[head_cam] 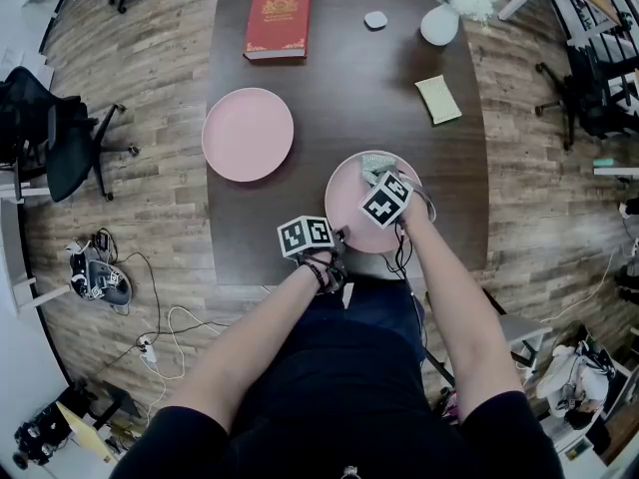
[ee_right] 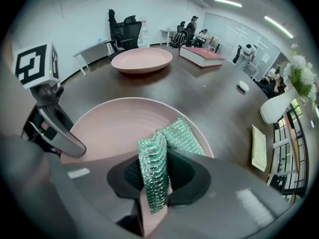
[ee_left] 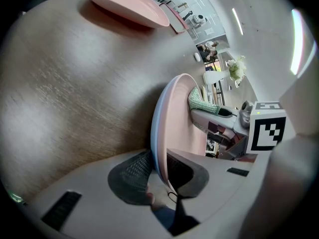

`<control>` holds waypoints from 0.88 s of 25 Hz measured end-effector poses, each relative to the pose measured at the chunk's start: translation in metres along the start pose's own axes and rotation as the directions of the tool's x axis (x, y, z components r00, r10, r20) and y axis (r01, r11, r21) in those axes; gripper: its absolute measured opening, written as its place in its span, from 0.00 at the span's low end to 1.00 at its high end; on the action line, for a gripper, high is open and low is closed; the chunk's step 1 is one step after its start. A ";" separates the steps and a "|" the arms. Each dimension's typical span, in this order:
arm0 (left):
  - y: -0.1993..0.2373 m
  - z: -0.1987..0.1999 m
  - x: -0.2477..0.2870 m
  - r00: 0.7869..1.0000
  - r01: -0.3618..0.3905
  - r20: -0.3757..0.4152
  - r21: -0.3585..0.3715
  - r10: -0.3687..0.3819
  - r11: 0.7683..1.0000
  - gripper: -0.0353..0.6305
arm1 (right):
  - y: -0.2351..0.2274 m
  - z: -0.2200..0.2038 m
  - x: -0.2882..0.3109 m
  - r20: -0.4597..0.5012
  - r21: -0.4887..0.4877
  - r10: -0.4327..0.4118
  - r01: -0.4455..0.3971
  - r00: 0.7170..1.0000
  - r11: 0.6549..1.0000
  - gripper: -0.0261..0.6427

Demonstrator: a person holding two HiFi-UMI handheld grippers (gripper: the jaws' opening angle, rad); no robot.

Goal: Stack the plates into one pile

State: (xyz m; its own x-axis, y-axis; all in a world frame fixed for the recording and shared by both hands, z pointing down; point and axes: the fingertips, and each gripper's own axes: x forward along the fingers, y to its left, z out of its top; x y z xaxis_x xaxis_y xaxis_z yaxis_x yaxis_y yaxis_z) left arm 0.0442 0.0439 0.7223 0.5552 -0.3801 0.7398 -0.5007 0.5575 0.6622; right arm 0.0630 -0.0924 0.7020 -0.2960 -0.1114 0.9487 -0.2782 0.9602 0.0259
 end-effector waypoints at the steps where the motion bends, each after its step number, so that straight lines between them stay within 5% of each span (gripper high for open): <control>1: 0.000 0.000 0.000 1.000 0.000 0.002 0.000 0.000 1.000 0.15 | -0.001 -0.001 -0.001 -0.001 0.015 -0.003 0.003 1.000 1.000 0.17; 22: -0.003 0.003 0.000 1.000 -0.008 0.016 -0.002 0.008 1.000 0.14 | -0.019 -0.038 -0.010 -0.112 0.203 -0.120 0.141 0.986 0.969 0.17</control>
State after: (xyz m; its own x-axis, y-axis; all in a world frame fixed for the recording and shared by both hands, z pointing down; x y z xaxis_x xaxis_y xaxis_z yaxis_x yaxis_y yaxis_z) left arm 0.0439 0.0402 0.7206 0.5401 -0.3876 0.7470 -0.5036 0.5623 0.6559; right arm 0.1060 -0.0993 0.7044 -0.1565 -0.1967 0.9679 -0.4971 0.8625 0.0950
